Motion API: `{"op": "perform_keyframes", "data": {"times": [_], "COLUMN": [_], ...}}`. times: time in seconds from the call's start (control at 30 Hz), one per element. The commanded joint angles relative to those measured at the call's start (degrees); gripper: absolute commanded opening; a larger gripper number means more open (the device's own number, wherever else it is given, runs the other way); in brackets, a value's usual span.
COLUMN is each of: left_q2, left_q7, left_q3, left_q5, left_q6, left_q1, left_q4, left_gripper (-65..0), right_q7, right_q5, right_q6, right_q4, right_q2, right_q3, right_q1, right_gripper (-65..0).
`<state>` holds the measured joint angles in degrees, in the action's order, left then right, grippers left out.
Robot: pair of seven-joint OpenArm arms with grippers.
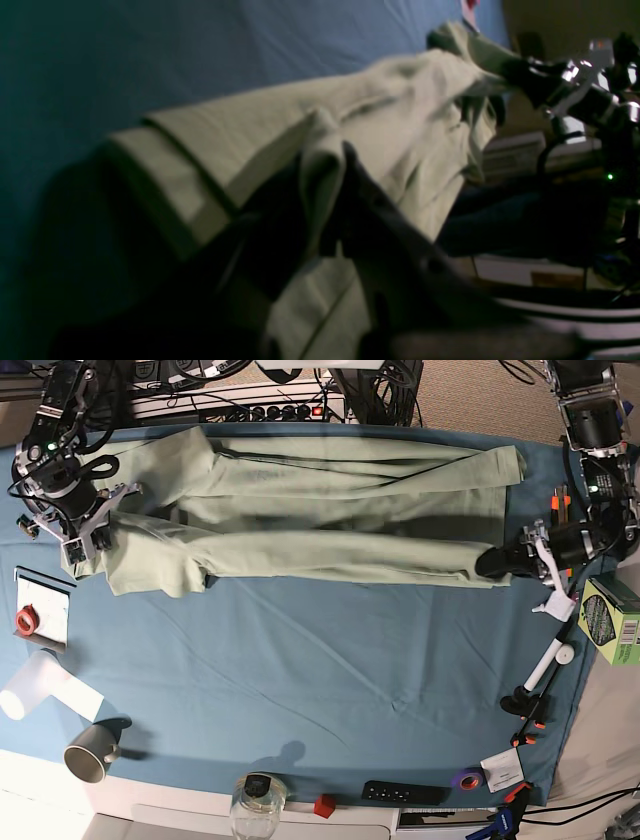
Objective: Fold the T-shirt properly
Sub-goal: 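Fold the hem up over the shirt body toward the collar with both grippers, then release the hem and regrasp the folded shirt's end with the left gripper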
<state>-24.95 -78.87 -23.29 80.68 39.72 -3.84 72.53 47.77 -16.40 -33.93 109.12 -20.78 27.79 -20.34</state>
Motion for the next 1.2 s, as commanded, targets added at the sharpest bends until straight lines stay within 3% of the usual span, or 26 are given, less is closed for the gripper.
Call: {"op": "perform_keyframes", "data": {"times": [0.0, 0.2, 1.17], "left_q2": [-1.1, -1.1, -1.1], "left_q7": [0.9, 0.9, 0.4], "left_q3": [-0.4, -0.4, -0.4], "left_q5": [0.9, 0.8, 1.6], "left_q6": [0.3, 0.3, 0.3], "left_q1": [-0.6, 1.1, 6.2], "left_q4": [0.9, 0.9, 1.0], "left_gripper": [-65.0, -65.0, -65.0], "right_q7": [-0.5, 0.5, 6.8], "right_q5": [-0.2, -0.1, -0.3], "right_q6": [0.3, 0.3, 0.3], "right_q4": [1.0, 1.0, 1.0], "right_q2": [-1.6, -3.9, -4.0], "right_q3": [0.6, 0.6, 0.7], "right_q1": [0.0, -2.1, -6.6], "right_gripper": [-65.0, -65.0, -65.0]}}
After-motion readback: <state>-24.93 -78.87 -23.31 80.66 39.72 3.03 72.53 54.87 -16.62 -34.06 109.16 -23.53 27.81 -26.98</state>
